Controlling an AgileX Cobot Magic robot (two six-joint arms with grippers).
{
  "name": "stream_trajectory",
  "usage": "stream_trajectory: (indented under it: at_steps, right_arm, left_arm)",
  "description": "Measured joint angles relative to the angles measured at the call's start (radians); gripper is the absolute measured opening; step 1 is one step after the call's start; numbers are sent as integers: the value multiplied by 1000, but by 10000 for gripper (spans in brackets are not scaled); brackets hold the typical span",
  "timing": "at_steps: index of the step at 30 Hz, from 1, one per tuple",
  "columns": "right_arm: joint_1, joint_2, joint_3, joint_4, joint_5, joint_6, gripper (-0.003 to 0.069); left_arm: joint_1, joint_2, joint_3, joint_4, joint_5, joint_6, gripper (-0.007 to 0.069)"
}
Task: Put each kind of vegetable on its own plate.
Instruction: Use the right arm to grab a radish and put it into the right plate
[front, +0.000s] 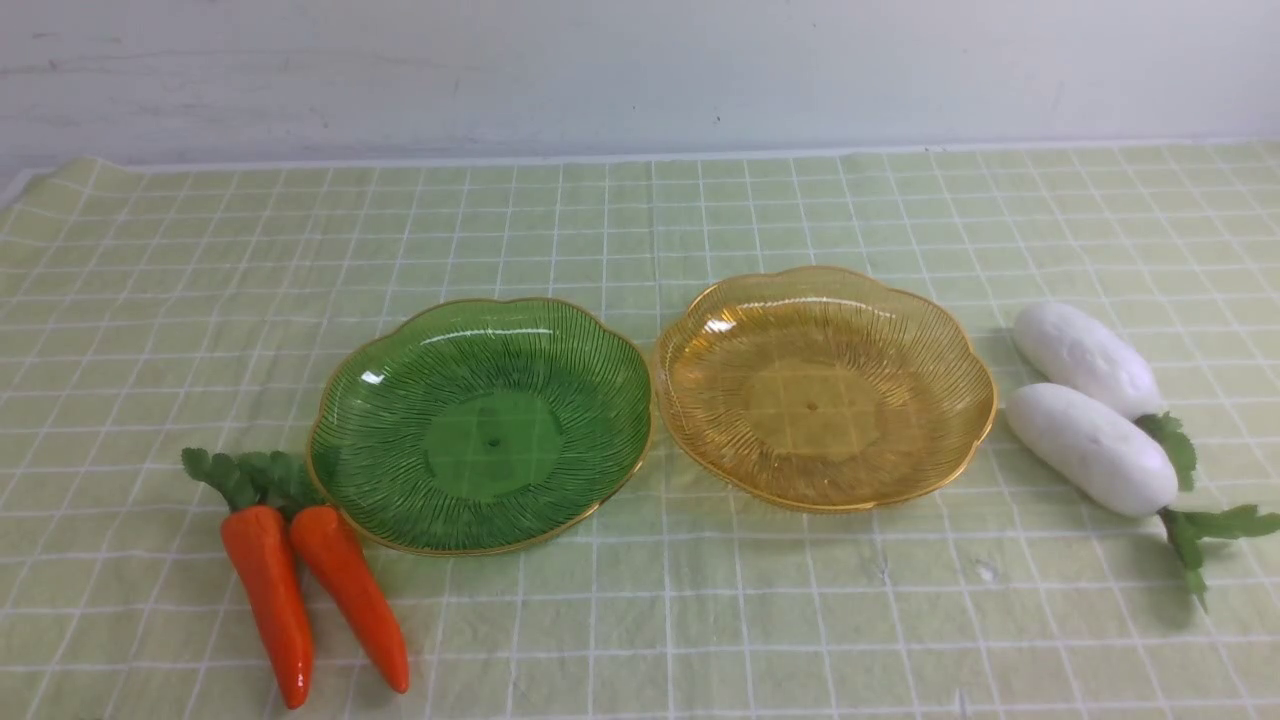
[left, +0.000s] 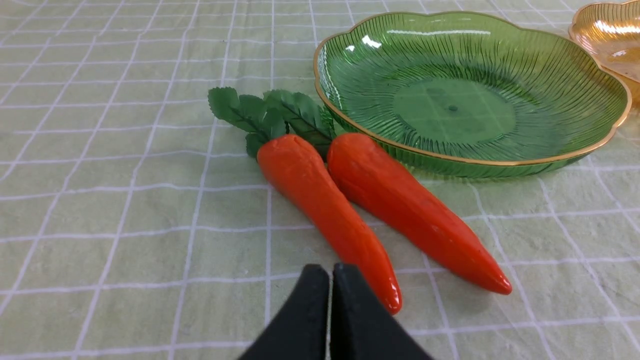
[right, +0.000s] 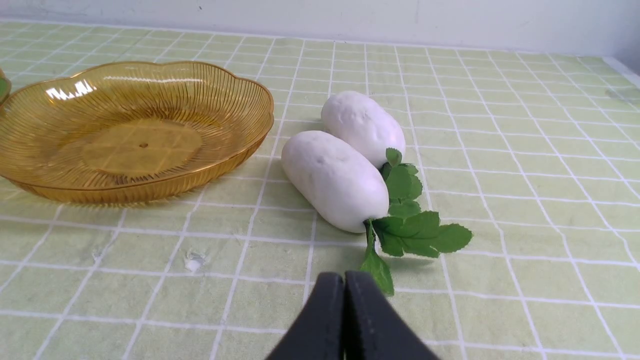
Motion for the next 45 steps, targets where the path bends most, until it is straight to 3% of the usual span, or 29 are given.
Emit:
stream_trajectory:
  at_steps: [14,17,18,20,21,24,26,30,33,41,43,45]
  right_arm:
    - [0,0,0,0,0,0,-15]
    - [0,0,0,1,-2,1,-15]
    - [0,0,0,24,-10,8,-15]
    - [0,0,3,150,-30,67,-15]
    - [0,0,4,150,-32,67,-15]
    - [0,0,7,444,-43,195,-15]
    - [0,0,7,610,-52,248,-15]
    - [0,0,7,764,-84,248,-15]
    - [0,0,7,802,-94,202,-15]
    - [0,23,-178,728,-115,-120,-15]
    - [0,78,-238,686,-107,-166,-15]
    - [0,267,-346,554,-22,-190,-15]
  left_arm:
    - [0,0,0,-7,0,0,-8]
    - [0,0,0,-61,-2,-8,-8]
    - [0,0,0,-143,-4,-33,-8]
    - [0,0,1,-336,-8,-110,-8]
    - [0,0,1,-336,-8,-110,-8]
    - [0,0,1,-653,-18,-205,-8]
    - [0,0,1,-757,-23,-205,-8]
    - [-1,0,1,-842,-75,-133,-8]
    - [-1,0,1,-917,-79,-116,-8]
    - [-1,36,-55,-988,-56,28,-8]
    - [-1,85,-82,-978,-18,57,-8]
    - [-1,249,-156,-889,103,96,-8]
